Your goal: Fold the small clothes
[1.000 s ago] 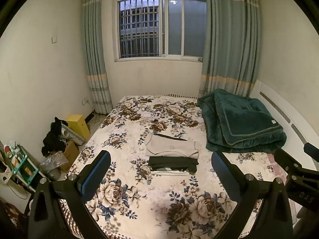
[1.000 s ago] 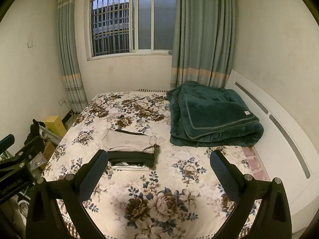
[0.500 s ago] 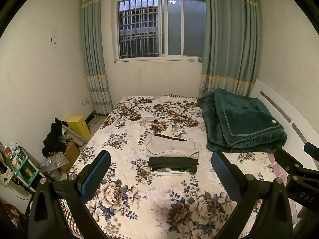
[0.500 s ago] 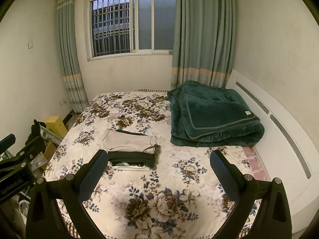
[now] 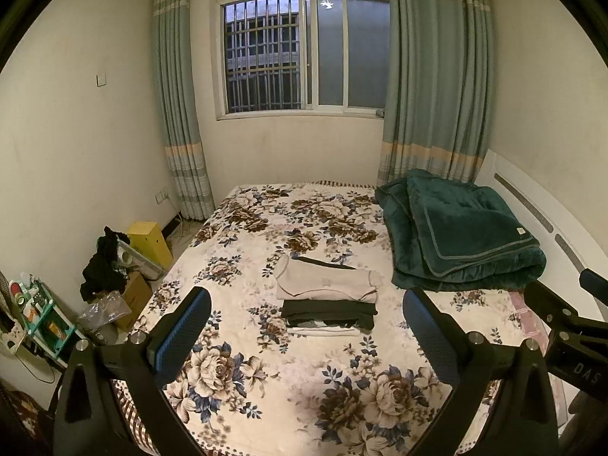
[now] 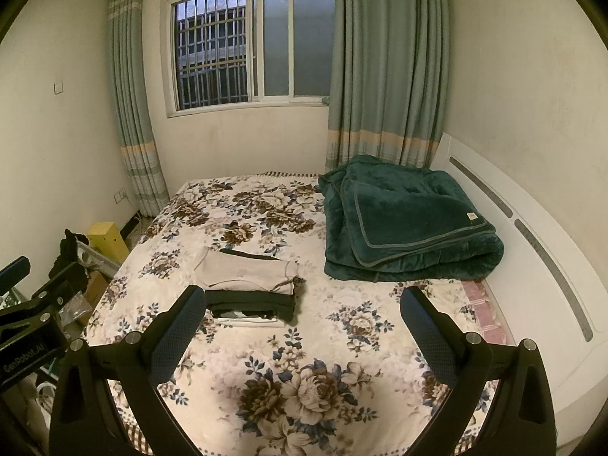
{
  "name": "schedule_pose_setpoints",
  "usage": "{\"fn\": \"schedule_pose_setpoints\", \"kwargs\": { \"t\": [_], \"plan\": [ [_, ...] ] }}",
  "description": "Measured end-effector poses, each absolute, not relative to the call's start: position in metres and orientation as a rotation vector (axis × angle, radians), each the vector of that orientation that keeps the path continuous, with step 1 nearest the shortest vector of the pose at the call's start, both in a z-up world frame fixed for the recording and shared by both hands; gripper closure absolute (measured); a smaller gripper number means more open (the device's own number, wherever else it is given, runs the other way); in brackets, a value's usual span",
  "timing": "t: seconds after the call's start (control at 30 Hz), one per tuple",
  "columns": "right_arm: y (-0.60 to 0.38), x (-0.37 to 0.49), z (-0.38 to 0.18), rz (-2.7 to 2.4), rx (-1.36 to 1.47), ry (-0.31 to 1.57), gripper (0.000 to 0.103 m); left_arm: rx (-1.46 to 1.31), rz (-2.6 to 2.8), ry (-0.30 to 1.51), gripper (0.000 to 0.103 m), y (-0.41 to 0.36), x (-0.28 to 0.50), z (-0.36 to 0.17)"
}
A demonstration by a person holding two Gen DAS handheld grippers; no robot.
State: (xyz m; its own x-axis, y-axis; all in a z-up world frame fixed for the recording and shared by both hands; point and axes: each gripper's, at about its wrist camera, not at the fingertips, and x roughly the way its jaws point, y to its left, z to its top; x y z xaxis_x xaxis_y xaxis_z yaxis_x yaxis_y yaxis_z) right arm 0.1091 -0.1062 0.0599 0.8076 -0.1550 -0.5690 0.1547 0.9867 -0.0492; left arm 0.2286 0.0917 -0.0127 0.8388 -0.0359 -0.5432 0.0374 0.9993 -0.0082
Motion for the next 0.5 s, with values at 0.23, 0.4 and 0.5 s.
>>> {"fn": "schedule_pose_setpoints", "kwargs": {
  "t": [0.23,0.4,0.5],
  "plan": [
    [-0.1056,0.109,0.0604,-0.167,0.002,0.609,0.0,0.003,-0.044,0.574,0.0,0.0918,0.2291,-0.0131],
    [-0.1059,0.1088,0.0596,-0.169,0.001,0.611,0.0,0.007,-0.042,0.573,0.0,0.0915,0.2289,-0.0132],
    [-0.1058,0.1084,0.0595,-0.169,0.003,0.607,0.0,0.004,-0.043,0.57,0.0,0.0918,0.2295,-0.0102]
  ]
}}
